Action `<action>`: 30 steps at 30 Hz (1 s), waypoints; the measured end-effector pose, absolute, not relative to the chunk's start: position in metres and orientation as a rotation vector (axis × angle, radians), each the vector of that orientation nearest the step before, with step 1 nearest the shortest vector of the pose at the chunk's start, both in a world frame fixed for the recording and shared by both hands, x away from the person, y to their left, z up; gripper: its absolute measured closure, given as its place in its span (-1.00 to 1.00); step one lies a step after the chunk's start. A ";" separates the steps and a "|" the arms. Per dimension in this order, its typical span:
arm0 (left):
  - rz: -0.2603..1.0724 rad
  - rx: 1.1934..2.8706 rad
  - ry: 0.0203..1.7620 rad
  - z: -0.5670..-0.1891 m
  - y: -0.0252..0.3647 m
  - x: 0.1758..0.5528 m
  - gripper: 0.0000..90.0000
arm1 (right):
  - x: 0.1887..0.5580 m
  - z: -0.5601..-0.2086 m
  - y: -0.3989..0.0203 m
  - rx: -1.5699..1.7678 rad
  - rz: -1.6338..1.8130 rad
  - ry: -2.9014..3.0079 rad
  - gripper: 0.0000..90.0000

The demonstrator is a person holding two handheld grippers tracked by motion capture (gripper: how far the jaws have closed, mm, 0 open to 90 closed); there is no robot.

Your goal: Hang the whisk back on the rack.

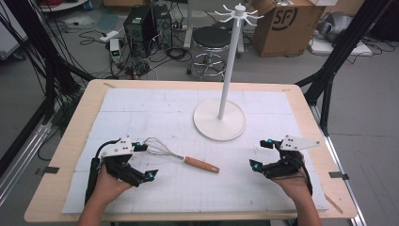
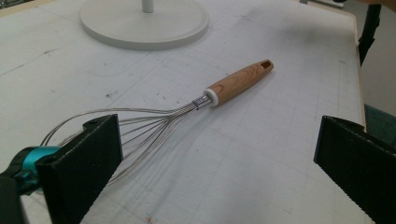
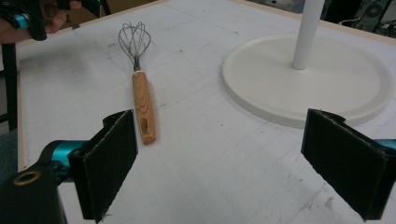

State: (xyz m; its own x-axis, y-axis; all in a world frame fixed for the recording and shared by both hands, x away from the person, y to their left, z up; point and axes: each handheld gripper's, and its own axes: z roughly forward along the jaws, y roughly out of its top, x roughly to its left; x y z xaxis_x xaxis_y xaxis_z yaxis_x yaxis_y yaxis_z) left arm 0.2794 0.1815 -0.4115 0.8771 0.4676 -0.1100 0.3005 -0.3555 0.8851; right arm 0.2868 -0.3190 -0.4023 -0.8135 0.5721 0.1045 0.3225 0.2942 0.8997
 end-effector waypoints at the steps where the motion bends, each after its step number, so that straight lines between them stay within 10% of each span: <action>1: 0.191 1.977 0.558 -0.410 0.178 0.281 -0.96 | 0.287 -0.402 -0.319 0.825 1.529 2.331 -0.78; 30: 0.212 2.296 0.398 -0.391 0.088 0.318 -0.96 | 0.292 -0.405 -0.315 0.819 1.512 2.346 -0.78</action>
State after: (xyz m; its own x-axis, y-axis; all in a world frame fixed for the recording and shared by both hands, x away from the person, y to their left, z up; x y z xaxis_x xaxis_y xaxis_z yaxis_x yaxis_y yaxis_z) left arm 0.3181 0.0881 -0.3909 0.9371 0.3480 0.0283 0.2180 -0.6464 0.7312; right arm 0.2923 -0.3150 -0.4051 -0.8166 0.5681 0.1024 0.3279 0.3104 0.8923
